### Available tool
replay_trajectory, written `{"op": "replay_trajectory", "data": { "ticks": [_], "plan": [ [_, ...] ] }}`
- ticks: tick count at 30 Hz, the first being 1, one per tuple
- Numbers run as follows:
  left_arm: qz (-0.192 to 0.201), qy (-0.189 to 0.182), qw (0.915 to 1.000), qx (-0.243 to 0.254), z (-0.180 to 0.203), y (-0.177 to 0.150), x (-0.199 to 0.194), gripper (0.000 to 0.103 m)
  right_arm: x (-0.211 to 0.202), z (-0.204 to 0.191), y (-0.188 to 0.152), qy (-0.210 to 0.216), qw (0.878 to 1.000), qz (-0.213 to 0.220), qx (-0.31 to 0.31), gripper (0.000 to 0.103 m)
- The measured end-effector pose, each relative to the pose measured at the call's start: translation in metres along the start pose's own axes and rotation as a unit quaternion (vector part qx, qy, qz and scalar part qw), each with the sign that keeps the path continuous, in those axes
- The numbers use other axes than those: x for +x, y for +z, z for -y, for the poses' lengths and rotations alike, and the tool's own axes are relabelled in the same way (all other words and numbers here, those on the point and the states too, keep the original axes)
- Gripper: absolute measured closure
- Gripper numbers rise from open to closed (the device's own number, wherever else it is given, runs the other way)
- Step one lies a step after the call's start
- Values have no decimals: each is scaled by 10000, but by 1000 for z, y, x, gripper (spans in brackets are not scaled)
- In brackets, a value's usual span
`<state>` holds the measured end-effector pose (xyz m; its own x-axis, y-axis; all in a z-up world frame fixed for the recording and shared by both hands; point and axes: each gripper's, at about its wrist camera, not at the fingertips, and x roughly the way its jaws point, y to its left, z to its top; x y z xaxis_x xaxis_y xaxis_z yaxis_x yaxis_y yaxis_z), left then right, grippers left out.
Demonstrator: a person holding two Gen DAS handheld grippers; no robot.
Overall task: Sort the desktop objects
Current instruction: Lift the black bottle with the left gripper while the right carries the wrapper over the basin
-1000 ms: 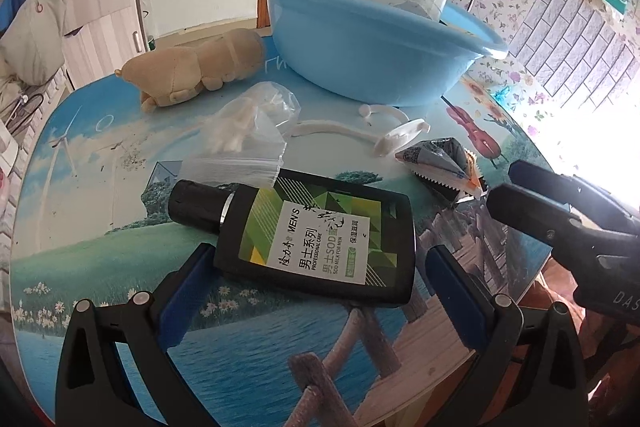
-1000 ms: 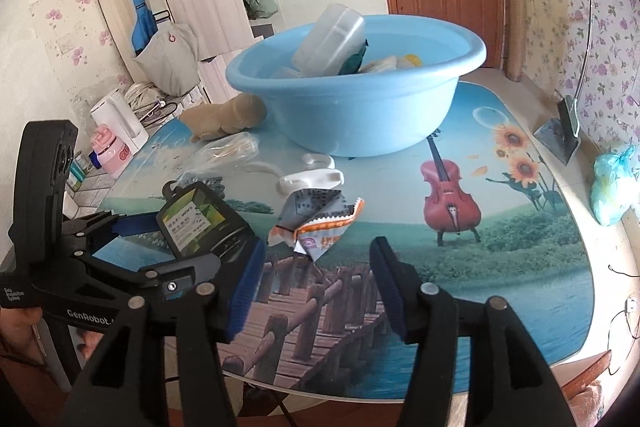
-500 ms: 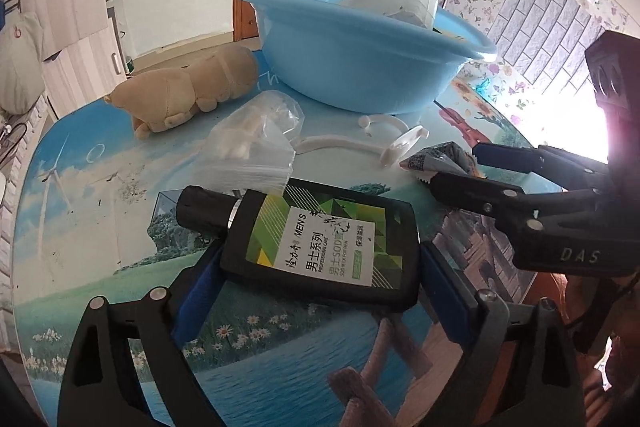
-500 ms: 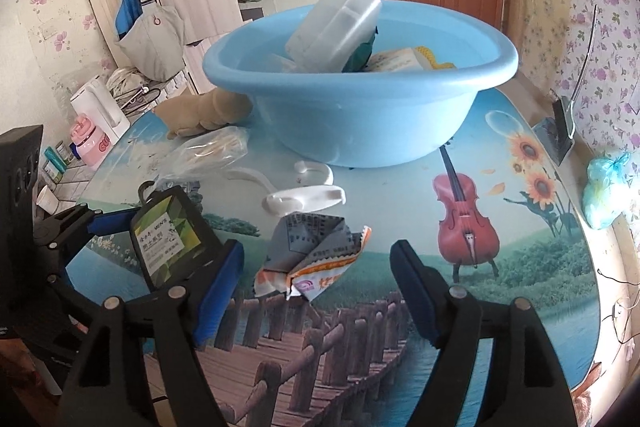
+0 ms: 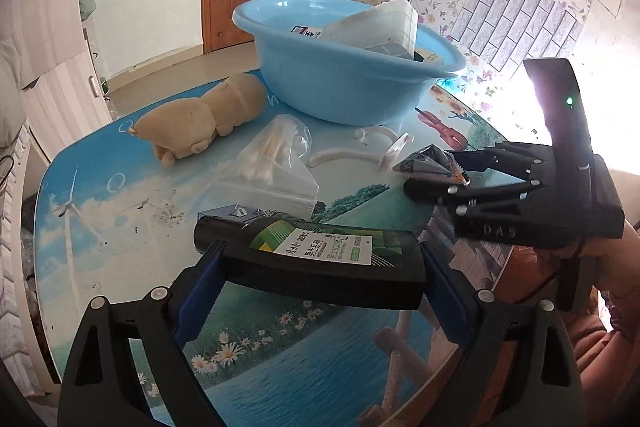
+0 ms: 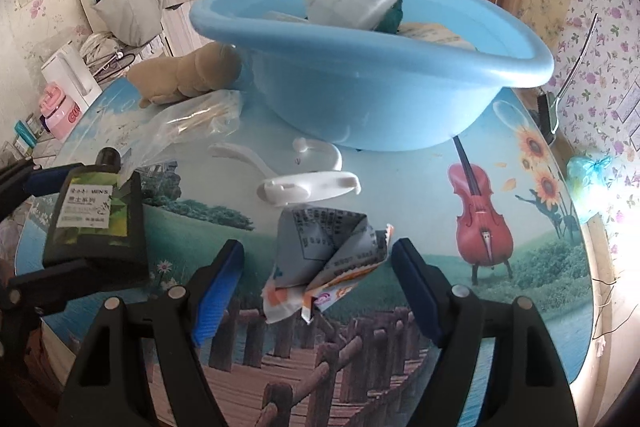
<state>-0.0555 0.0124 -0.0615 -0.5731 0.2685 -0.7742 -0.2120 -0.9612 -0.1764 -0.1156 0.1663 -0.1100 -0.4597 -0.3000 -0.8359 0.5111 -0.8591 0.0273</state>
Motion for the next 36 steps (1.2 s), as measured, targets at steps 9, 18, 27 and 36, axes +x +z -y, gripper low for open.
{"op": "replay_trajectory", "data": {
  "ticks": [9, 18, 27, 36],
  "plan": [
    [77, -245, 9997, -31, -21, 5, -18, 13, -28, 15, -6, -149, 9992, -11, 371, 65],
    [190, -409, 9987, -220, -36, 10, -22, 14, -56, -2, 12, -49, 9988, 236, 424, 65],
    [228, -423, 9985, -245, -39, 13, -27, 14, -62, -9, 22, 99, 9980, 381, 499, 65],
    [265, -405, 9984, -308, -42, 19, -28, 14, -61, -13, 24, 240, 9974, 401, 542, 65]
  ]
}}
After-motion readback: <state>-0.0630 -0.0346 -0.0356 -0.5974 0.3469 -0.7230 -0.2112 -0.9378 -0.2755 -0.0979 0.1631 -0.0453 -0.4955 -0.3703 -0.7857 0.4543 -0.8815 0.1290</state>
